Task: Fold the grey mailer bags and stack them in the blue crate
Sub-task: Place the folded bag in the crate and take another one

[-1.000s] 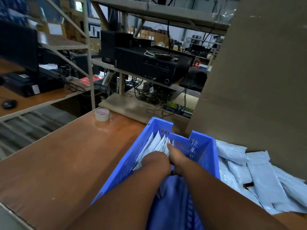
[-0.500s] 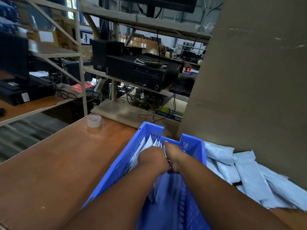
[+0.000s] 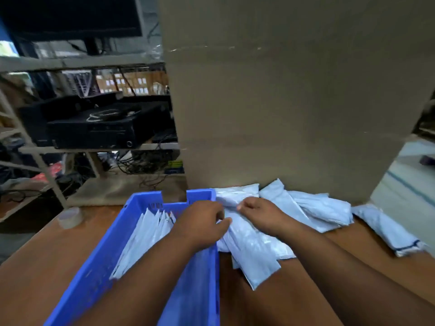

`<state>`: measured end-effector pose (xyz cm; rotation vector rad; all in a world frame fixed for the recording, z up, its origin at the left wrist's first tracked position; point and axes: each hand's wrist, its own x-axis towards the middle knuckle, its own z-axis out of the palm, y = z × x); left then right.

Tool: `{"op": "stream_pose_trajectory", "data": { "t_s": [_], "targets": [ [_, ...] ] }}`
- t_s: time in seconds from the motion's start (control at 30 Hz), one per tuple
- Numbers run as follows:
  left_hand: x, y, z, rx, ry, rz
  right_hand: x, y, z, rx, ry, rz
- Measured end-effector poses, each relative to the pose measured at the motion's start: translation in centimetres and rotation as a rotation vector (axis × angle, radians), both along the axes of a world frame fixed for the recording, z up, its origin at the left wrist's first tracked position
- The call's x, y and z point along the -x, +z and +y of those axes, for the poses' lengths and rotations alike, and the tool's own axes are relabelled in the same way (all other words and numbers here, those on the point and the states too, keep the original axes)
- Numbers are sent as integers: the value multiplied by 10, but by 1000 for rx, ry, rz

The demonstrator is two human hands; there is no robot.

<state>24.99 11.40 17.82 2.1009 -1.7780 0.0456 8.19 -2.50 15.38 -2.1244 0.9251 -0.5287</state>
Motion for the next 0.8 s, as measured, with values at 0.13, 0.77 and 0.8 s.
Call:
{"op": "stream_pose_trajectory", "data": {
  "t_s": [0.13, 0.77, 0.8],
  "targets": [
    [70, -3, -48, -71, -99, -17, 73, -29, -28, -33, -17, 105],
    [164, -66, -54, -465, 225, -57, 80, -175, -36, -306, 41, 240],
    [166, -67, -51, -452, 227, -64, 80, -176, -36, -306, 42, 221]
  ]
}}
